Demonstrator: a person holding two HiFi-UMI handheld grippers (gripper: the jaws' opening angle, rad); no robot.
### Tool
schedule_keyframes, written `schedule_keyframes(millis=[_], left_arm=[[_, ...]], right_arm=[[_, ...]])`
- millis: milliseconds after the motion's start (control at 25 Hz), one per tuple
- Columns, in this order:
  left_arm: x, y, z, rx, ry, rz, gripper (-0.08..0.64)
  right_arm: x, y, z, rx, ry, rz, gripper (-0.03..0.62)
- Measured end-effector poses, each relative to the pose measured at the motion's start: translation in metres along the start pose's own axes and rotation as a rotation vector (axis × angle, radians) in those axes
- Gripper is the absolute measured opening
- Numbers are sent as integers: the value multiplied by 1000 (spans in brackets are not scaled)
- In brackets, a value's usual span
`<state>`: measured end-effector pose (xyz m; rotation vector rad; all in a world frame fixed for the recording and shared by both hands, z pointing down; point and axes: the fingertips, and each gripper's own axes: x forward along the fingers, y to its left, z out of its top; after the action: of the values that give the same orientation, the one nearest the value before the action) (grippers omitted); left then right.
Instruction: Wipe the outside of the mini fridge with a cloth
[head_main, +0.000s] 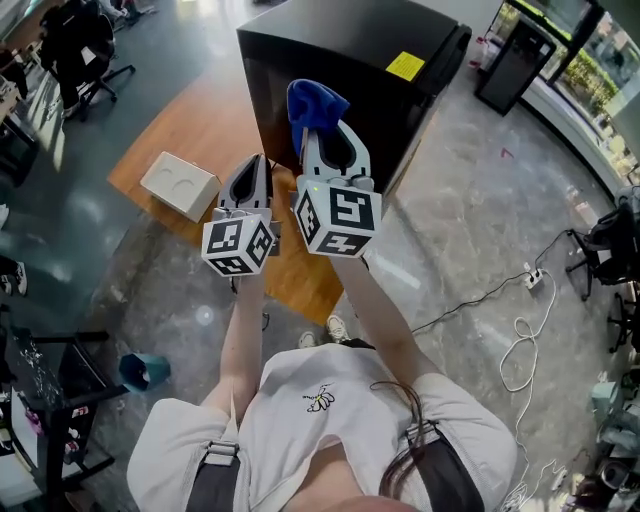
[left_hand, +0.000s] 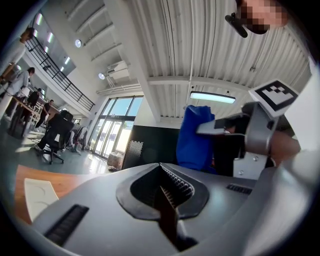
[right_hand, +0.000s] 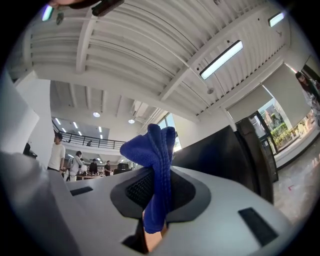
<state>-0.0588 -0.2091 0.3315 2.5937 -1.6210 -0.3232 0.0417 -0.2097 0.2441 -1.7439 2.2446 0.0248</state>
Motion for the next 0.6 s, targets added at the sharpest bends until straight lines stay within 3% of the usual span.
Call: schedule_keyframes(millis=[360, 600], left_arm=[[17, 50, 13, 28, -24, 37, 5], [16, 94, 5, -3, -28, 86, 5]], right_arm=[[107, 49, -12, -31, 19, -14, 69], [169, 65, -34, -30, 72, -52, 69]])
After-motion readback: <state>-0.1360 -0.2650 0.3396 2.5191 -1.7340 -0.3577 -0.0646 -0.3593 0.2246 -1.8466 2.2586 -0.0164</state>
